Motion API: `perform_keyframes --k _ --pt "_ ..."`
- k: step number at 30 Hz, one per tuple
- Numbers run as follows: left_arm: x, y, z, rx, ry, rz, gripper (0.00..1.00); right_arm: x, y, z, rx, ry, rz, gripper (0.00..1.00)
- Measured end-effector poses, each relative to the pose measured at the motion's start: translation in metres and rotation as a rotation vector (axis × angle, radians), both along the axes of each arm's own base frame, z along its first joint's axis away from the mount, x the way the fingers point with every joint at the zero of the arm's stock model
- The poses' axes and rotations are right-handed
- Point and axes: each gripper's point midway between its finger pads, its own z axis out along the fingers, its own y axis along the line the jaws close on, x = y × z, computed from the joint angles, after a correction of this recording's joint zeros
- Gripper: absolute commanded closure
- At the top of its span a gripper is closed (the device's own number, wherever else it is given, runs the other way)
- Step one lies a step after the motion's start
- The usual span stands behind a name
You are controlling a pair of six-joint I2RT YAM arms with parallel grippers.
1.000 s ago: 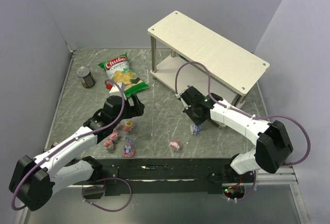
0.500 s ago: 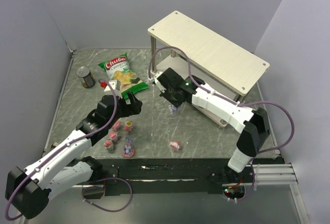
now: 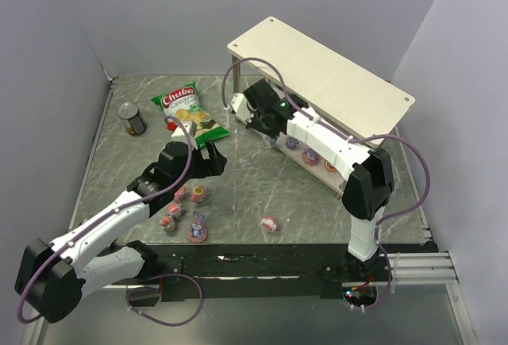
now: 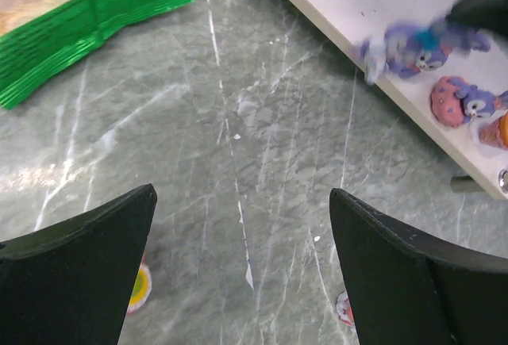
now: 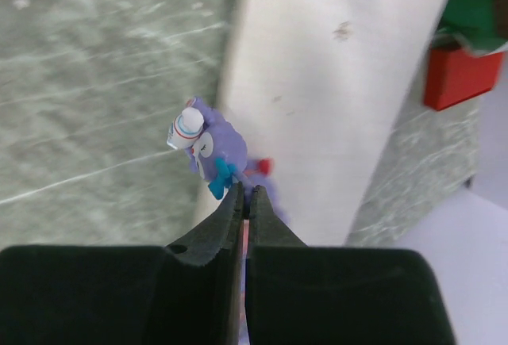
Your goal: Place and organize the plastic toys onto the shelf
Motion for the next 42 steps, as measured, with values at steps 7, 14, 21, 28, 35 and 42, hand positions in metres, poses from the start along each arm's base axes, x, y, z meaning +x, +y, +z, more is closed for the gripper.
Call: perform_keyframes --k 7,14,21,28,35,42 --pt "0.015 -0.034 -0.008 0.018 -0.048 -0.165 0.04 0.029 0.016 0.011 0.054 -0.016 0.055 1.00" --pt "0.044 -0.069 -0.001 0.065 -0.190 -0.329 0.03 0.008 0.033 0.015 0.161 0.108 0.114 1.00" --pt "0.066 -0.096 0.025 0.105 -0.345 -0.448 0.02 -0.021 0.034 0.014 0.237 0.239 0.106 1.00" --pt "0.060 -0.114 0.037 0.090 -0.418 -0.546 0.04 -0.036 0.026 0.027 0.276 0.278 0.081 1.00" --pt "0.044 -0.135 0.030 0.076 -0.412 -0.632 0.12 -0.046 0.031 0.037 0.324 0.300 0.089 1.00" --pt "0.041 -0.140 0.037 0.061 -0.441 -0.643 0.18 -0.051 0.031 0.044 0.346 0.306 0.082 1.00"
